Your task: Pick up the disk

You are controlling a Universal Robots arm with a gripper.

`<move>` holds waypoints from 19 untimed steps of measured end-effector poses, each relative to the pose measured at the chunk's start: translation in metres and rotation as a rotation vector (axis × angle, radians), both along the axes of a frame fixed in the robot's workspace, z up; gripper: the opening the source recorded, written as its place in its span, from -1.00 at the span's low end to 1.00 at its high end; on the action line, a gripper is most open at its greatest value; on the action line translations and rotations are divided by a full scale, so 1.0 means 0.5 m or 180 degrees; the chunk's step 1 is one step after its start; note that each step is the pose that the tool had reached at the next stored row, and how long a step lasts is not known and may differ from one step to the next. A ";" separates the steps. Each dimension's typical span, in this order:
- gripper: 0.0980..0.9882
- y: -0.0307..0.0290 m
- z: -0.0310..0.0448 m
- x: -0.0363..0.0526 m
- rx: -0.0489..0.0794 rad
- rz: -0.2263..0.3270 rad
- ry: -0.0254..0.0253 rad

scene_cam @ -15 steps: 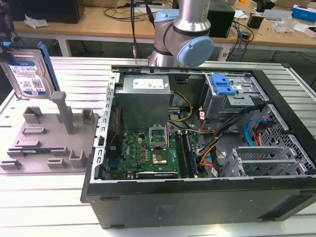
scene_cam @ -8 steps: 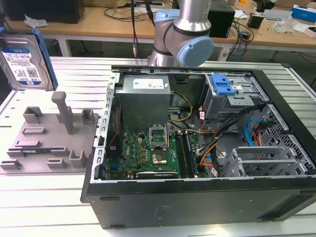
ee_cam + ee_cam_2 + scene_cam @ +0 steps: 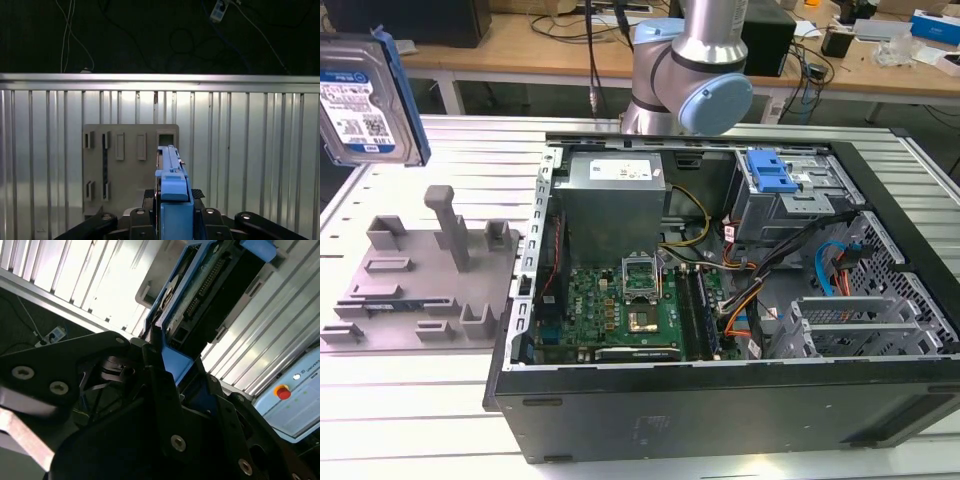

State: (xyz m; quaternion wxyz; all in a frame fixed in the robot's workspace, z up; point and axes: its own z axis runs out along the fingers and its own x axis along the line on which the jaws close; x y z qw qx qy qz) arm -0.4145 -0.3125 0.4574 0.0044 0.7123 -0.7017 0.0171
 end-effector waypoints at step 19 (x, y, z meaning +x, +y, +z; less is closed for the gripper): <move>-0.39 0.000 0.050 0.000 0.0000 0.0000 0.0000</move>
